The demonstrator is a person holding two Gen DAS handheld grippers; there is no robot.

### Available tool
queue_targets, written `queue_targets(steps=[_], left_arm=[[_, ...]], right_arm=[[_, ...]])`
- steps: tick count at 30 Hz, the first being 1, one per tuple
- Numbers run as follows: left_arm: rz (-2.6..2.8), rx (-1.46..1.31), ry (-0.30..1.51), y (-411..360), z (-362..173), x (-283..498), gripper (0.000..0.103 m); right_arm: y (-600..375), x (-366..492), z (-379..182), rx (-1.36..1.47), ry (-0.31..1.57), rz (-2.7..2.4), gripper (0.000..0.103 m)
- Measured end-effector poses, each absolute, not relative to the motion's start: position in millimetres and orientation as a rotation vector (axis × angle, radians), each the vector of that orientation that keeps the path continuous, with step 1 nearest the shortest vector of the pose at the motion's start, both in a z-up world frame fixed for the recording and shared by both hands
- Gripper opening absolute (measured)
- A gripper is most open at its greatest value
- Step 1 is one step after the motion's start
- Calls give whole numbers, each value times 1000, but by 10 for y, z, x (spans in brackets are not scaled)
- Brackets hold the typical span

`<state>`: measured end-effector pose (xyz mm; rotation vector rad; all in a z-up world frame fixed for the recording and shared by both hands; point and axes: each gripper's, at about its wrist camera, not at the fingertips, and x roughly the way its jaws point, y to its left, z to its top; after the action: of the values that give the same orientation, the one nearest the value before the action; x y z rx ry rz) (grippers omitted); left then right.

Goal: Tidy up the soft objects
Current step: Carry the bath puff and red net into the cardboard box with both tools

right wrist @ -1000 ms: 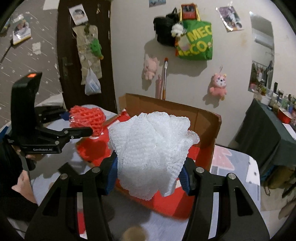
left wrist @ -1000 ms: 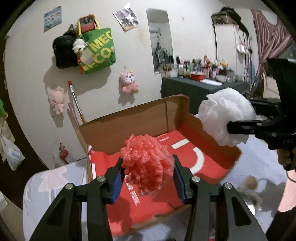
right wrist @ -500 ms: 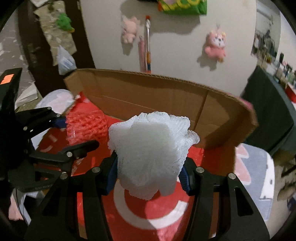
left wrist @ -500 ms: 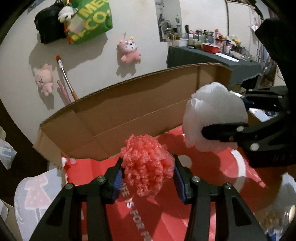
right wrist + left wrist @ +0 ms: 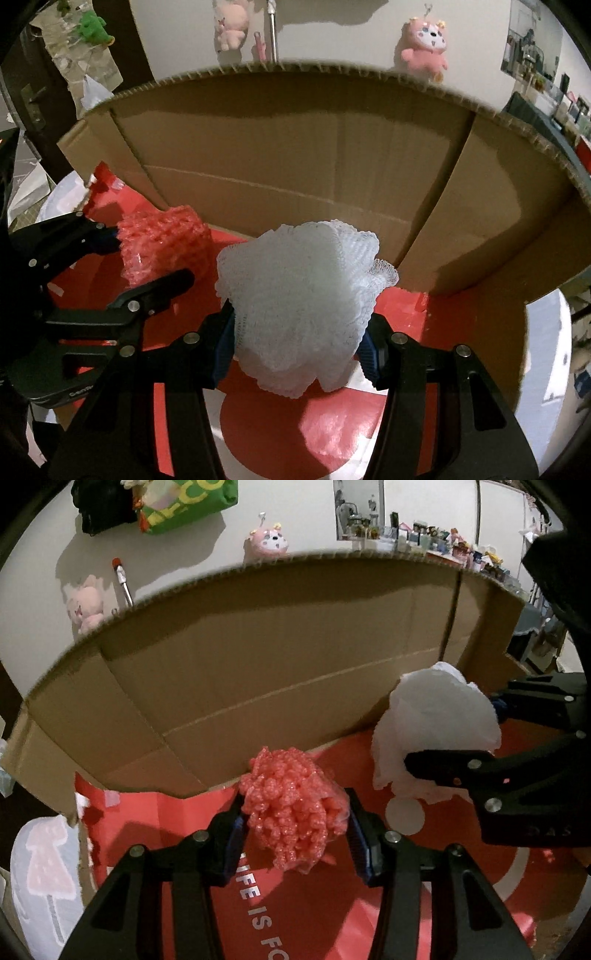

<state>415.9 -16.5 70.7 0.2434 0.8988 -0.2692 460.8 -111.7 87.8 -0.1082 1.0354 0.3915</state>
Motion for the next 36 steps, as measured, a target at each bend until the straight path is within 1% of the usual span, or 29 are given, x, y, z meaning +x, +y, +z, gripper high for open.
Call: queue_targets(steps=[10, 17, 22, 26, 31, 33, 36], left_arm=[[-267, 245, 886, -177, 705, 4130, 53], [-266, 237, 887, -159, 704, 4126, 56], [-265, 234, 882, -166, 707, 4107, 61], [-261, 236, 874, -194, 717, 4064, 67], [-253, 212, 868, -172, 776, 4053, 71], [-250, 200, 863, -160, 815, 4049, 76], [-251, 190, 850, -144, 877, 4015, 79]], right_arm=[[-1122, 4645, 850, -102, 1047, 386, 59], [-1122, 4600, 853, -124, 1042, 370, 61], [-1074, 4573, 848, -139, 1034, 355, 64], [-1119, 4561, 859, -140, 1030, 341, 66], [-1195, 4547, 882, -134, 1027, 325, 68], [-1230, 4539, 906, -126, 1026, 323, 70], [-1291, 4503, 964, -121, 1017, 318, 74]])
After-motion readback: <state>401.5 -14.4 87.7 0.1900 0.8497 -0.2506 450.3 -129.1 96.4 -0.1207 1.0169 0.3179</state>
